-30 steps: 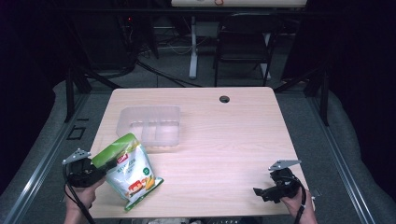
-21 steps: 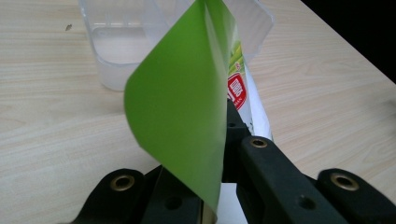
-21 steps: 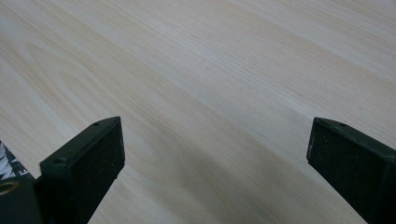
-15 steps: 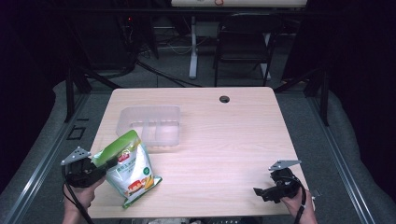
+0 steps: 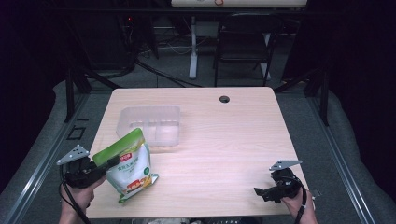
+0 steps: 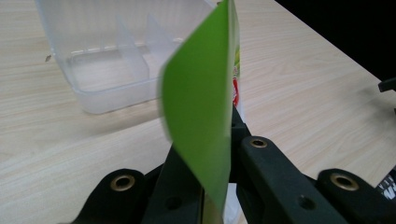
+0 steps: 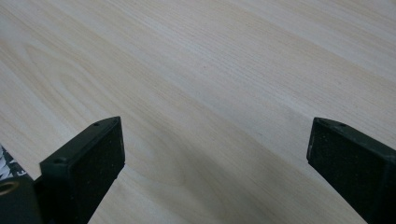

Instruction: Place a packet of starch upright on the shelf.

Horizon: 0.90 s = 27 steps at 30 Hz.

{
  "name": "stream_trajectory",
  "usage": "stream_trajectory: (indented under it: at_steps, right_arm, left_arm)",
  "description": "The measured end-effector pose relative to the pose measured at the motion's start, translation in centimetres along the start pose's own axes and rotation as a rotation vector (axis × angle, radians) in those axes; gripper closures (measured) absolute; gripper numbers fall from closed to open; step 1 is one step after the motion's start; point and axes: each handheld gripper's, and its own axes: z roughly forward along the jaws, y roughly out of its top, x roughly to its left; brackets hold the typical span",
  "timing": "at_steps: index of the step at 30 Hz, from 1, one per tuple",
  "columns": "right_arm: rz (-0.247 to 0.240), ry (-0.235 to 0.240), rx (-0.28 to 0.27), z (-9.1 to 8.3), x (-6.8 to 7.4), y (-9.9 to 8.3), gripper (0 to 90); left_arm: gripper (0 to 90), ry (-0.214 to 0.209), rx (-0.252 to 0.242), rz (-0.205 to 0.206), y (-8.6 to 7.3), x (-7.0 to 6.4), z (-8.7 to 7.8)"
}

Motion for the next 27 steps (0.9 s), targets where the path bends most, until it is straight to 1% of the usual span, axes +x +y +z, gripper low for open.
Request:
stream_trajectory:
  at_steps: [1,2,3,7,10,12,14,15,18,20,27]
  right_arm:
    - [0.000,0.005,0.001,0.0,0.0,0.0,3.6]
    - [0.001,0.003,-0.002,0.0,0.0,0.0,3.6]
    - [0.002,0.003,-0.001,0.0,0.0,0.0,3.6]
    - [0.001,0.005,0.002,0.0,-0.1,0.0,3.6]
    - [0.001,0.005,0.000,0.0,-0.1,0.0,3.6]
    - [0.000,0.006,0.003,0.0,-0.1,0.0,3.6]
    - [0.000,0.003,0.002,0.0,0.0,0.0,3.6]
    - [0.001,0.003,0.001,0.0,-0.1,0.0,3.6]
    - [0.000,0.005,0.004,0.0,-0.1,0.0,3.6]
    - [0.001,0.004,0.003,-0.1,-0.1,0.0,3.6]
    - [0.000,0.004,0.005,0.0,-0.1,0.0,3.6]
  left_arm:
    - [90.0,0.000,0.000,0.000,0.0,0.0,0.0]
    - [90.0,0.001,0.006,0.012,0.2,-0.3,0.0]
    - [90.0,-0.003,0.011,0.014,0.4,-0.4,-0.1]
    - [90.0,-0.006,0.019,0.040,0.7,-0.7,-0.2]
    - [90.0,-0.008,0.029,0.049,0.9,-0.8,-0.3]
    - [90.0,-0.011,0.046,0.079,1.2,-1.0,-0.5]
    - [90.0,-0.007,0.052,0.090,1.5,-1.2,-0.6]
    - [90.0,-0.004,0.058,0.103,1.6,-1.3,-0.7]
    - [90.0,-0.001,0.060,0.112,1.9,-1.5,-0.9]
    - [90.0,0.009,0.061,0.122,2.3,-1.5,-1.2]
    - [90.0,0.033,0.036,0.135,3.4,-1.3,-1.8]
